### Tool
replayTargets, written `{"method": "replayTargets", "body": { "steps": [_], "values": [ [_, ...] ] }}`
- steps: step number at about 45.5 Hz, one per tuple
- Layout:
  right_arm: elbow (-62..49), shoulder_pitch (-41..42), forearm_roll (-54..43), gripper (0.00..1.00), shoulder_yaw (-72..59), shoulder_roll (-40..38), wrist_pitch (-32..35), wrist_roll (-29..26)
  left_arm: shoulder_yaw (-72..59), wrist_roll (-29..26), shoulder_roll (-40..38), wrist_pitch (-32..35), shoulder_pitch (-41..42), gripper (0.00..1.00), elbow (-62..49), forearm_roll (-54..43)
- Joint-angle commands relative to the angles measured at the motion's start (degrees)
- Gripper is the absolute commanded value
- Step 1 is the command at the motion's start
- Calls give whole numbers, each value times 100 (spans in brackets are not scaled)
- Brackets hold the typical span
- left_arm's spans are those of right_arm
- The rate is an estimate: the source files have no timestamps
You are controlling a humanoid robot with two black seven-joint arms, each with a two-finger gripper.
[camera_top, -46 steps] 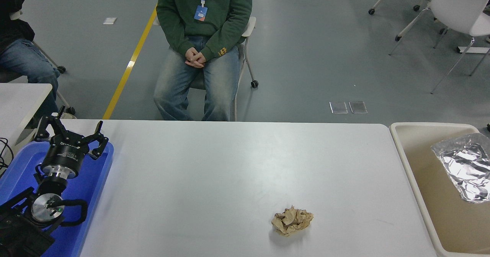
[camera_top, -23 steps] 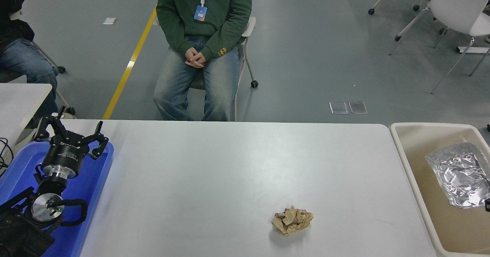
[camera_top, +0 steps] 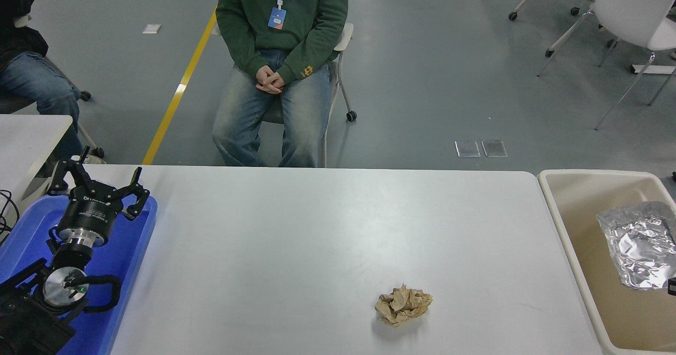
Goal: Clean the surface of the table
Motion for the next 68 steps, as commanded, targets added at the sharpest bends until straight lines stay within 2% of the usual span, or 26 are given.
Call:
{"method": "replayTargets", "body": {
  "steps": [1, 7, 8, 10, 11, 13, 14, 15, 33, 59, 68],
  "values": [
    [-1, -19, 23, 0, -13, 13, 12, -27, 0, 0, 0, 0, 0, 100, 0, 0],
    [-1, -19, 32, 0, 5, 13, 30, -27, 0, 0, 0, 0, 0, 100, 0, 0],
    [-1, -10, 32, 4, 5, 13, 47, -27, 0, 0, 0, 0, 0, 100, 0, 0],
    [-10, -19, 14, 38, -4, 4, 91, -19, 0, 0, 0, 0, 0, 100, 0, 0],
    [-10, -19, 14, 48, -4, 4, 144, -19, 0, 0, 0, 0, 0, 100, 0, 0],
    [-10, -10, 23, 62, -4, 4, 249, -19, 0, 0, 0, 0, 0, 100, 0, 0],
    [-10, 7, 23, 78, 13, 4, 293, -19, 0, 0, 0, 0, 0, 100, 0, 0],
    [-10, 16, 32, 99, 22, 4, 320, -19, 0, 0, 0, 0, 0, 100, 0, 0],
    [-36, 42, 58, 100, 40, -5, 294, -19, 0, 0, 0, 0, 0, 100, 0, 0],
    [-133, 148, 752, 100, 57, -40, 223, -27, 0, 0, 0, 9, -9, 100, 0, 0],
    [60, 613, 1148, 100, 347, -136, 144, -19, 0, 0, 0, 9, 0, 100, 0, 0]
  ]
}}
